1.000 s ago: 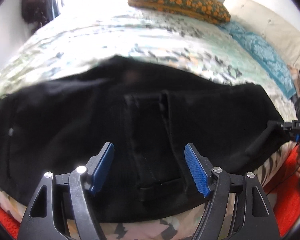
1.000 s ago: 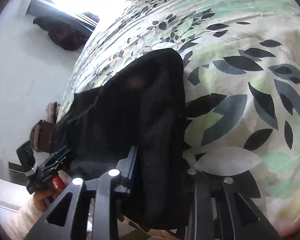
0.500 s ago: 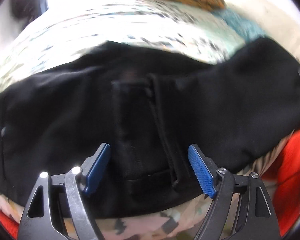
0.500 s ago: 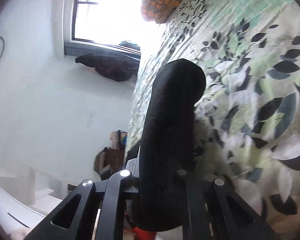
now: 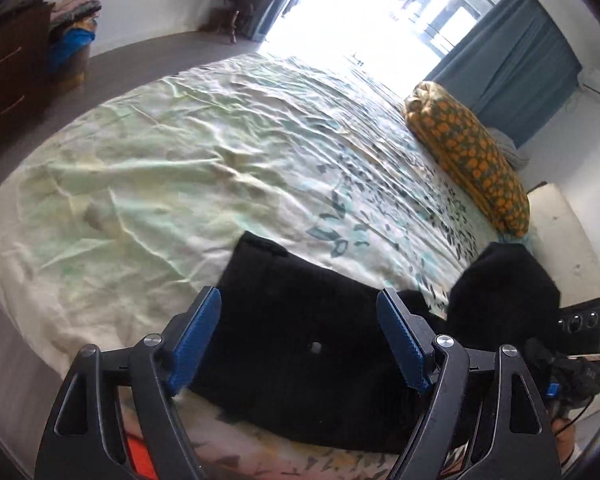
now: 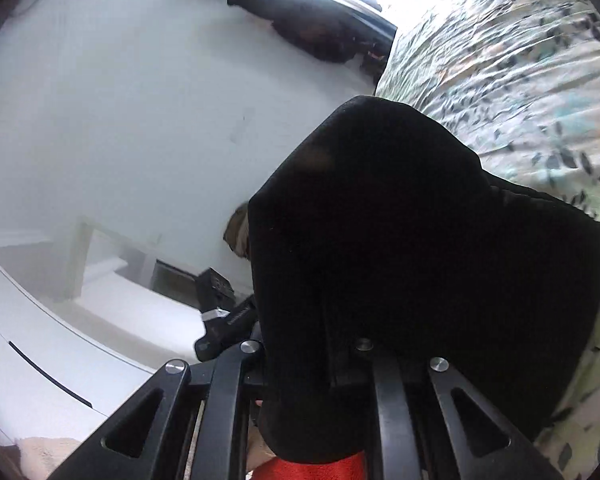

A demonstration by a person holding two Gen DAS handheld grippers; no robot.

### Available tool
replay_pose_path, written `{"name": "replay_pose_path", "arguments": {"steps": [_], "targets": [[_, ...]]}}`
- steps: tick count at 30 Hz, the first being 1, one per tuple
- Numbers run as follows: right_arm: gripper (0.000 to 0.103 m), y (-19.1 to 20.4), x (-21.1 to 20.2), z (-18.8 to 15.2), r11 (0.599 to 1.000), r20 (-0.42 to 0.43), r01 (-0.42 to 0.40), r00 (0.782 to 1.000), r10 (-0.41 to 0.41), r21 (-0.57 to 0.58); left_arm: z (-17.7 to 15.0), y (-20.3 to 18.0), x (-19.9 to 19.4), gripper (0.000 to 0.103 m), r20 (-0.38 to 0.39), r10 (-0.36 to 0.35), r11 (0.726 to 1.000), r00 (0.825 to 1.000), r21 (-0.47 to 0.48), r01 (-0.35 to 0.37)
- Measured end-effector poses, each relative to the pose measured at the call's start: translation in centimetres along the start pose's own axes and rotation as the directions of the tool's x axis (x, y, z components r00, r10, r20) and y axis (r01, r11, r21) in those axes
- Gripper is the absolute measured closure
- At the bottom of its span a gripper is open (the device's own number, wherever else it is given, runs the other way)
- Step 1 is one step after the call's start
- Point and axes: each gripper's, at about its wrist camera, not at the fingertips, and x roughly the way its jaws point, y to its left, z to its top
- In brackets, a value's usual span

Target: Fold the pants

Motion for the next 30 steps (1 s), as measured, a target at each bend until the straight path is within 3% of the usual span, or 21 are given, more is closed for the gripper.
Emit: {"name": "replay_pose_path", "arguments": {"steps": [5,10,12,13,14,15,16,20,23,25,27,29,30], "targets": [[0.088,0.0,12.4,-0.4,0.997,-0.183,0.074,0.980,-0.079,-0.036,0.0,4.5,-2.6,0.021,0.027,0.014,0.998,1.000,-0.054,-0.013],[0.087,-0.4,20.6,-1.8,0.982,-0.267,0.166,0.946,-0.185,-0.093,0.1,5.7,-3.4,0.021,0.035,0.034,0.999,0.999,-0.044,-0.033],[0.075,-0.7,22.6,-1.8,0.972,-0.274,0.204,0.934,-0.230,-0.120,0.1,5.5,-3.1,0.021,0.028,0.039,0.999,0.999,-0.029,-0.039],[0.063,-0.8,23.2,-1.7,0.968,-0.269,0.218,0.932,-0.243,-0.121,0.1,5.5,-2.9,0.021,0.024,0.044,0.999,0.999,-0.024,-0.043],[0.041,-1.0,23.7,-1.7,0.971,-0.266,0.213,0.935,-0.235,-0.109,0.1,5.4,-2.8,0.021,0.021,0.047,0.999,0.999,-0.020,-0.046],[0.028,-1.0,24.1,-1.6,0.976,-0.266,0.199,0.939,-0.216,-0.091,0.1,5.3,-2.8,0.021,0.021,0.047,0.999,0.999,-0.017,-0.047],[0.002,-1.0,24.5,-1.3,0.981,-0.264,0.181,0.945,-0.194,-0.074,0.1,5.1,-2.9,0.021,0.026,0.044,0.999,0.999,-0.015,-0.044],[0.000,0.5,23.3,-1.3,0.988,-0.237,0.137,0.960,-0.150,-0.070,0.4,3.8,-4.0,0.021,0.056,0.023,1.000,0.998,-0.007,-0.023],[0.000,1.6,18.5,-1.0,0.981,-0.124,0.170,0.976,-0.181,-0.097,0.2,0.8,-4.4,0.021,0.062,-0.040,0.997,0.997,0.075,0.035],[0.000,2.6,14.9,-1.2,0.940,-0.037,0.287,0.954,-0.298,-0.184,-1.0,-2.5,-3.1,0.021,-0.003,-0.115,0.968,0.993,0.225,0.113],[0.000,3.2,12.3,-2.3,0.852,0.020,0.424,0.898,-0.440,-0.307,-3.0,-5.3,-0.8,0.021,-0.119,-0.115,0.900,0.986,0.408,0.154],[0.000,2.4,11.4,-4.0,0.753,0.014,0.501,0.836,-0.549,-0.426,-5.6,-6.5,2.6,0.021,-0.225,0.006,0.810,0.974,0.573,0.127],[0.000,1.6,11.6,-5.2,0.690,0.004,0.538,0.790,-0.613,-0.483,-6.9,-6.2,4.6,0.021,-0.263,0.097,0.758,0.960,0.645,0.100]]}}
